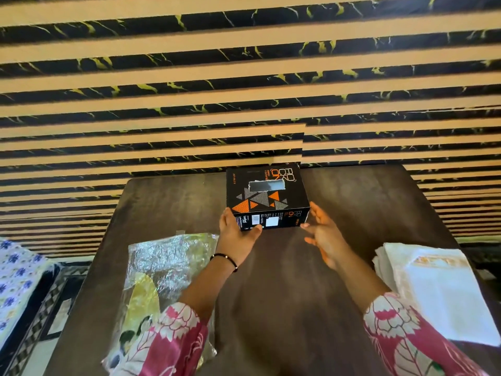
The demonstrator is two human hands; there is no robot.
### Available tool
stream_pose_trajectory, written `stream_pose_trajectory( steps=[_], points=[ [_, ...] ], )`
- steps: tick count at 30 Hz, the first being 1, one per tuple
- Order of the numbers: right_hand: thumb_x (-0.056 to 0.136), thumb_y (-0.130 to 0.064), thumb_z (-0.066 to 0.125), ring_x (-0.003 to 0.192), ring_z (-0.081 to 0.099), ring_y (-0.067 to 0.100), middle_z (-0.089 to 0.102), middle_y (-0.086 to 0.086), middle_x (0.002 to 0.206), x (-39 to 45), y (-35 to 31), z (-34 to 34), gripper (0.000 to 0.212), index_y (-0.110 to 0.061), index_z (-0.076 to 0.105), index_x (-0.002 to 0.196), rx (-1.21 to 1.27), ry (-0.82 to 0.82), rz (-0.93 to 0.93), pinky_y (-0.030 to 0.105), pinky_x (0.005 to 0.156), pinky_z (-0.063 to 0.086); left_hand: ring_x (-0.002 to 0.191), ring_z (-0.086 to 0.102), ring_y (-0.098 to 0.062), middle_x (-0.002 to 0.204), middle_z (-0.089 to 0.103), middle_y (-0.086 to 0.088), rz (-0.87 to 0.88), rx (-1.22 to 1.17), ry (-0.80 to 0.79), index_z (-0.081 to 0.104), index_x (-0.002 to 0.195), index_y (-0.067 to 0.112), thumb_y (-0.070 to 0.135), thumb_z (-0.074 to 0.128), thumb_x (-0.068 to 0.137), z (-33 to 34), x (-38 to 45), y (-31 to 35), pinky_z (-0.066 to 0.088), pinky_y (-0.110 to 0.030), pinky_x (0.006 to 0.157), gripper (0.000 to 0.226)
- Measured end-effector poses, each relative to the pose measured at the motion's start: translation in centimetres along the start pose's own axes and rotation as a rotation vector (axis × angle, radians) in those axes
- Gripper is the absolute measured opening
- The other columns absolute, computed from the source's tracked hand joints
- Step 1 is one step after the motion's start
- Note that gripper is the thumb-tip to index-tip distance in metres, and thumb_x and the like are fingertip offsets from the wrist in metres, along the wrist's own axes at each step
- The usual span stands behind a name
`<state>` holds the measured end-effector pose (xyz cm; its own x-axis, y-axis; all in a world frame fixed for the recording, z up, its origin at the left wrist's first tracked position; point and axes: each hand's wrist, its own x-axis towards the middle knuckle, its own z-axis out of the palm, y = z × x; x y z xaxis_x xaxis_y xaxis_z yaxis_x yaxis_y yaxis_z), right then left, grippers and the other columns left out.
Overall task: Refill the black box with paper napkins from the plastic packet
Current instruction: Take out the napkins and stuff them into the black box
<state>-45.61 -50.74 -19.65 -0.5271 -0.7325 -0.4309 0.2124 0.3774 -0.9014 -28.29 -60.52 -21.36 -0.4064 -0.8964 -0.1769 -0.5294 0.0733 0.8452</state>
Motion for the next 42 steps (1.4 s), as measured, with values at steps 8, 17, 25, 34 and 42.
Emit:
stream_pose_trajectory(
  steps=[8, 17, 25, 34, 42],
  points=[
    [0.091, 0.010, 0.037, 0.118, 0.051, 0.020, 0.032, -0.003, 0.151, -8.3, 4.3, -1.9, 0.062, -0.025, 0.032, 0.142, 0.030, 0.018, -0.056, 0.038, 0.092, 0.045, 0.144, 0.004, -0.018, 0.157, 0.005, -0.005, 0.158, 0.193, -0.003, 0.004, 0.146, 0.011, 0.041, 0.059, 0.084, 0.0, -9.5, -2.6, 0.011, -0.024, 0.106, 0.088],
    [0.084, 0.022, 0.037, 0.110, 0.055, 0.027, 0.059, -0.004, 0.111, -14.5, 11.1, -4.0, 0.060, -0.023, 0.053, 0.120, 0.093, 0.205, -0.179, 0.033, 0.079, 0.048, 0.132, 0.031, -0.008, 0.142, 0.031, 0.010, 0.254, 0.148, 0.049, 0.030, 0.140, 0.019, 0.060, 0.043, 0.074, -1.3, -18.4, -5.8, 0.027, -0.030, 0.110, 0.079],
    [0.091, 0.006, 0.039, 0.115, 0.053, 0.030, 0.054, 0.001, 0.120, -11.9, 8.5, -5.9, 0.048, -0.023, 0.052, 0.127, -0.077, 0.197, -0.211, 0.031, 0.089, 0.041, 0.133, 0.027, -0.011, 0.147, 0.032, -0.005, 0.411, 0.352, 0.109, 0.022, 0.142, 0.016, 0.055, 0.038, 0.080, -0.6, -14.8, -2.0, 0.024, -0.031, 0.110, 0.075],
    [0.091, -0.006, 0.044, 0.143, 0.017, 0.023, 0.017, 0.004, 0.157, -9.5, 6.3, -4.7, 0.063, -0.017, 0.018, 0.147, -0.516, -0.043, -0.258, 0.036, 0.118, 0.013, 0.144, -0.008, -0.017, 0.157, -0.008, 0.001, 0.433, 0.729, -0.032, 0.000, 0.146, 0.019, 0.056, 0.036, 0.088, 5.9, -9.9, 3.0, -0.009, -0.047, 0.113, 0.079],
    [0.097, -0.018, 0.037, 0.144, 0.009, 0.022, 0.008, -0.001, 0.158, -10.7, 8.2, -5.9, 0.060, -0.021, 0.005, 0.148, -0.584, -0.141, -0.198, 0.034, 0.115, 0.011, 0.140, -0.016, -0.011, 0.156, -0.011, 0.005, 0.328, 0.895, -0.033, -0.008, 0.146, 0.020, 0.069, -0.002, 0.074, 7.1, -11.2, 1.5, -0.019, -0.046, 0.109, 0.086]
  ],
)
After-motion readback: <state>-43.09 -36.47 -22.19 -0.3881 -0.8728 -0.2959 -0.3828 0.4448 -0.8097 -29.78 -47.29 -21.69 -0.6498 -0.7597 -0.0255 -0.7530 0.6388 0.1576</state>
